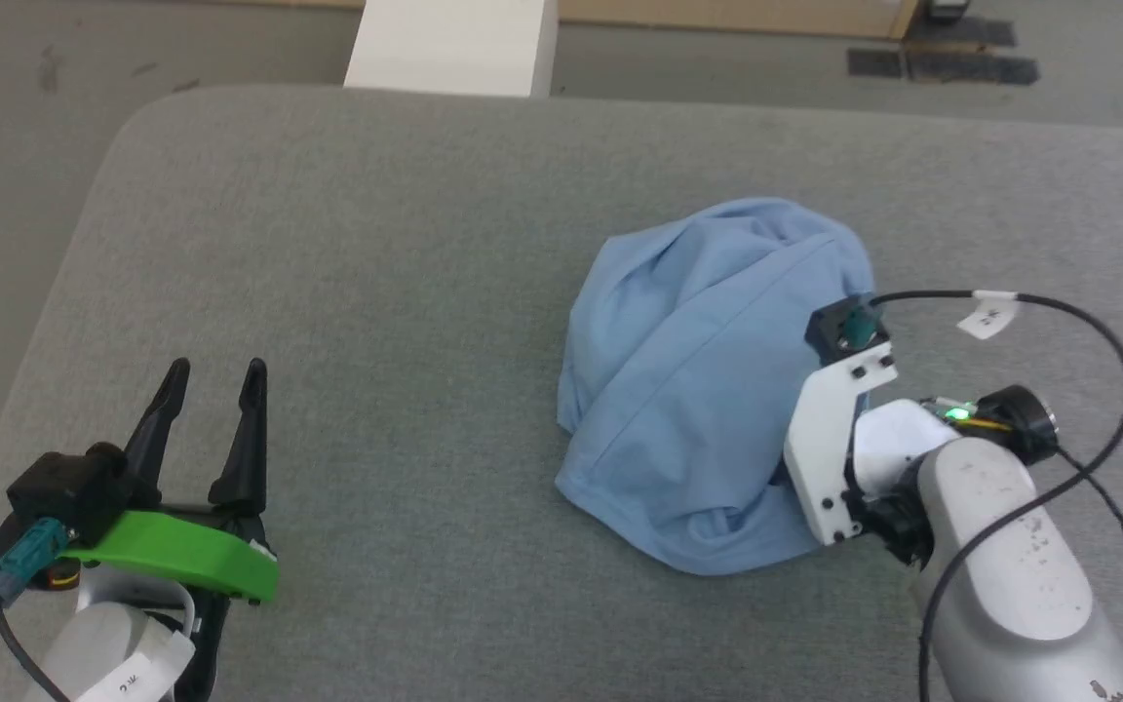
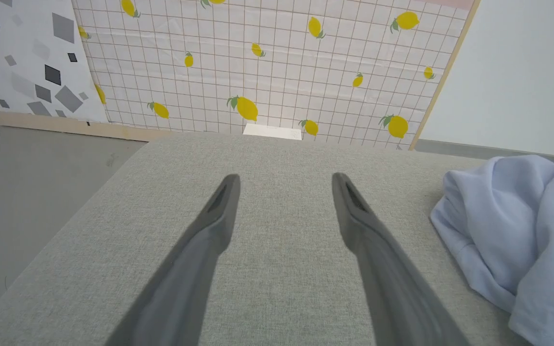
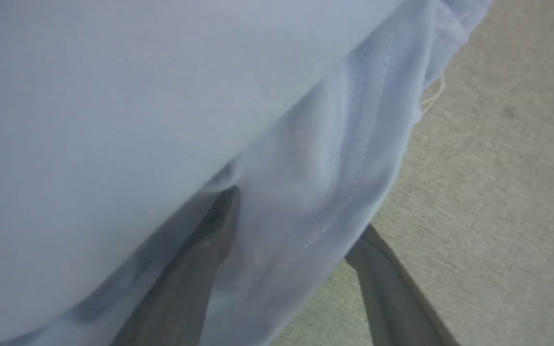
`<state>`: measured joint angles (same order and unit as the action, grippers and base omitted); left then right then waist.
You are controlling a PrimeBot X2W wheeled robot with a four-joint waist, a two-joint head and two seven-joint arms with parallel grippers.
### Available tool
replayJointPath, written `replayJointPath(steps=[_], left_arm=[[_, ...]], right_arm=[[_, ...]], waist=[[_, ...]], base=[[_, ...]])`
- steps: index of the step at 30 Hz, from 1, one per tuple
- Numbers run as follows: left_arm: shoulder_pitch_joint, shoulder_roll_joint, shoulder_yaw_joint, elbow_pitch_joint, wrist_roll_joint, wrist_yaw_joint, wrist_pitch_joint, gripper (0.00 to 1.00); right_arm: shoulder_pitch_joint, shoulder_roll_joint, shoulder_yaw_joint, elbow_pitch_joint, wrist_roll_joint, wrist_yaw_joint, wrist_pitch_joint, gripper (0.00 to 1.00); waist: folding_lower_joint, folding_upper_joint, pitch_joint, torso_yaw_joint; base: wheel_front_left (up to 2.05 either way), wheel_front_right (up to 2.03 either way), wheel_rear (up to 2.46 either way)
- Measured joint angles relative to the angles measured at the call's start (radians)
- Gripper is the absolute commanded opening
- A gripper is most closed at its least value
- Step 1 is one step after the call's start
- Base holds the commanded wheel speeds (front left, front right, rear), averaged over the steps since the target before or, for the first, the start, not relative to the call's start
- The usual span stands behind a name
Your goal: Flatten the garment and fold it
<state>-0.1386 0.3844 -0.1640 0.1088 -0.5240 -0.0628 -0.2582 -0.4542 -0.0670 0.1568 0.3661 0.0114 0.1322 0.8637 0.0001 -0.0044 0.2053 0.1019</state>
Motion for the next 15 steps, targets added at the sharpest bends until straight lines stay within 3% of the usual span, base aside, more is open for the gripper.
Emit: replayJointPath(steps=[5, 6, 7, 9, 15], left_arm=[[-0.013, -0.018, 0.018, 0.013, 0.012, -0.027, 0.000, 1.00], [-0.013, -0.023, 0.024, 0.016, 0.013, -0.031, 0.000, 1.00], [-0.014, -0.026, 0.028, 0.018, 0.013, -0.033, 0.000, 1.00], [-0.014, -0.036, 0.038, 0.024, 0.016, -0.039, 0.000, 1.00], [-0.010, -0.053, 0.058, 0.041, 0.041, -0.048, 0.000, 1.00]], right_arm=[[-0.001, -0.010, 0.053, 0.005, 0.049, -0.001, 0.032, 1.00], [-0.002, -0.015, 0.056, 0.002, 0.059, -0.001, 0.036, 0.90], [-0.003, -0.018, 0.058, 0.000, 0.064, -0.001, 0.037, 0.40], [-0.008, -0.023, 0.066, -0.005, 0.077, -0.001, 0.033, 0.00], [-0.007, -0.030, 0.046, -0.015, 0.113, 0.000, -0.048, 0.00]], waist=[[0.0000, 0.0000, 0.038, 0.027], [-0.0001, 0.0000, 0.043, 0.031], [0.0000, 0.0000, 0.046, 0.033], [0.0000, 0.0000, 0.048, 0.034], [0.0000, 0.0000, 0.020, 0.022]], base=[[0.00, 0.00, 0.00], [0.00, 0.00, 0.00], [0.00, 0.00, 0.00], [0.00, 0.00, 0.00], [0.00, 0.00, 0.00]])
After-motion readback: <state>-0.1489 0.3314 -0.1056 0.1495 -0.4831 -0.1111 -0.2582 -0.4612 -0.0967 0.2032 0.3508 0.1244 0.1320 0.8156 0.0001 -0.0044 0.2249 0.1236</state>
